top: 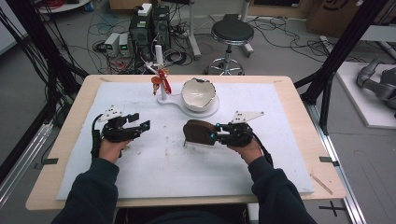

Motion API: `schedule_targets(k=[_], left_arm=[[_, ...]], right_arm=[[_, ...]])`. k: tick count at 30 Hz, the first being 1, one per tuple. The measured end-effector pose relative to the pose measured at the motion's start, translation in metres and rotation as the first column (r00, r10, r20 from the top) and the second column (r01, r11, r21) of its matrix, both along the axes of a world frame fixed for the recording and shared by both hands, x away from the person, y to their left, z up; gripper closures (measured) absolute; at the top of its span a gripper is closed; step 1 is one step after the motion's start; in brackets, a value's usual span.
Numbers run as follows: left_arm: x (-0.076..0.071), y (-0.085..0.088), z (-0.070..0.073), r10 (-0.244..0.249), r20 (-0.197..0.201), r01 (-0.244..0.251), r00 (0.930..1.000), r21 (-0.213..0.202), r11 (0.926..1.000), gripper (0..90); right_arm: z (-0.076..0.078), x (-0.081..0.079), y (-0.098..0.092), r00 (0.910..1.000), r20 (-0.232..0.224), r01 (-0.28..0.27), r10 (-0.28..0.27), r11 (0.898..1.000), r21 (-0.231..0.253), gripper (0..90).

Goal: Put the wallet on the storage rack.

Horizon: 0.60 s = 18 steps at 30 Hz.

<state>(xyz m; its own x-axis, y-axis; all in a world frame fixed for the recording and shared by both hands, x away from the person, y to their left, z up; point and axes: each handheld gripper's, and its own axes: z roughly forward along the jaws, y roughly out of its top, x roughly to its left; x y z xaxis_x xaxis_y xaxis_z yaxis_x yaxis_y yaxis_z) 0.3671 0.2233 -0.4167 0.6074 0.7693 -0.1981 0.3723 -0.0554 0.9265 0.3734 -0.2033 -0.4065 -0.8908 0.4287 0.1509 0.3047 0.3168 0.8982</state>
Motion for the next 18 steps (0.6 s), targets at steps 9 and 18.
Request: schedule_targets(k=[9,18], left_arm=[[0.001,0.015,0.000,0.044,0.007,-0.044,0.9990,-0.017,0.9989,22.6],[0.002,0.017,-0.001,0.044,-0.004,-0.044,0.9990,-0.011,0.9990,22.6]], right_arm=[[0.028,0.010,-0.009,0.9924,0.094,0.077,-0.079,0.997,0.027,67.1],[0.067,0.034,-0.004,0.9770,0.167,0.118,-0.133,0.989,0.093,67.5]])
